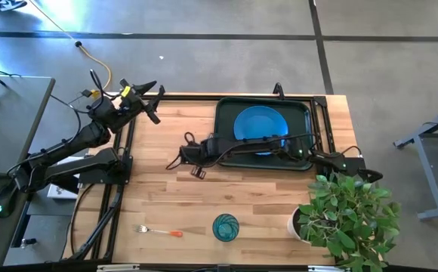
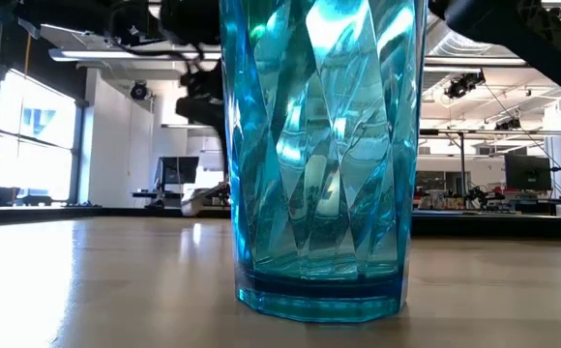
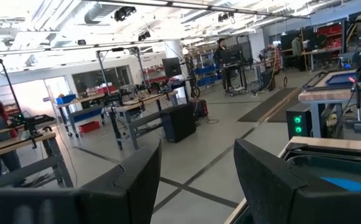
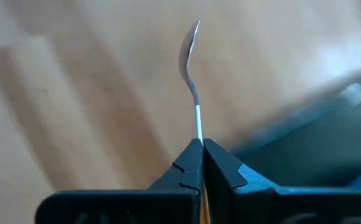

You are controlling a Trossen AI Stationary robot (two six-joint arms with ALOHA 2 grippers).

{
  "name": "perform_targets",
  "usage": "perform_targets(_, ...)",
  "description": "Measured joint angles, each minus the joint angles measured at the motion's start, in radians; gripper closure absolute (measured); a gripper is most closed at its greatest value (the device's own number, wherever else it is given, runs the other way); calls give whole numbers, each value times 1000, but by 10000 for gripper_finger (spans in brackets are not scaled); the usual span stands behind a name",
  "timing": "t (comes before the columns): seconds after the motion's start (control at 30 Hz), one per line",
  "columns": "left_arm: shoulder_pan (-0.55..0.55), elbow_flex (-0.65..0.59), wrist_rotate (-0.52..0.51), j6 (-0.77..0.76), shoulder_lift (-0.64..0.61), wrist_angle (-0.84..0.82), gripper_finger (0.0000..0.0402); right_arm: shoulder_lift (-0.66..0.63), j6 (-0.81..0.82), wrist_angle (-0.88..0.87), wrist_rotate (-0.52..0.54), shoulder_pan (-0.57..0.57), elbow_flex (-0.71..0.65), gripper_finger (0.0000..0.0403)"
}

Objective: Pick and place plate/cup/fork/spoon on tray
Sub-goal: Put the orange spoon on the green serving tray to the left of the blue plate

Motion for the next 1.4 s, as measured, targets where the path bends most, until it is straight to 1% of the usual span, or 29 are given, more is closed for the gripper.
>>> perform_targets(0.27, 0, 0, -30, 20, 0, -7, 209, -136, 153, -243, 214, 27, 1, 403)
perform_targets(0.4, 0, 0, -29, 20, 0, -7, 209, -164, 300, -419, 284, 44, 1, 403)
perform_targets(0.43, 0, 0, -29, 20, 0, -7, 209, -164, 315, -414, 293, 46, -1, 403)
perform_targets(0.53, 0, 0, -29, 19, 0, -7, 209, -183, 293, -393, 278, 47, -30, 403)
perform_targets(0.63, 0, 0, -29, 19, 0, -11, 209, -191, 349, -408, 308, 48, -67, 403)
perform_targets(0.73, 0, 0, -29, 19, 0, -11, 209, -209, 365, -392, 309, 31, -124, 403)
perform_targets(0.83, 0, 0, -29, 19, 0, -10, 209, -215, 390, -413, 318, 9, -153, 403)
perform_targets(0.97, 0, 0, -30, 20, 0, -6, 209, -212, 358, -375, 293, -12, -166, 403)
perform_targets(1.17, 0, 1, -31, 19, 0, -3, 209, -212, 202, -286, 199, -46, -126, 403)
perform_targets(1.23, 0, 1, -31, 19, 1, -3, 209, -212, 166, -287, 136, -81, -116, 403)
perform_targets(1.4, 0, 1, -31, 19, 1, -7, 209, -200, 129, -230, -72, -210, -113, 403)
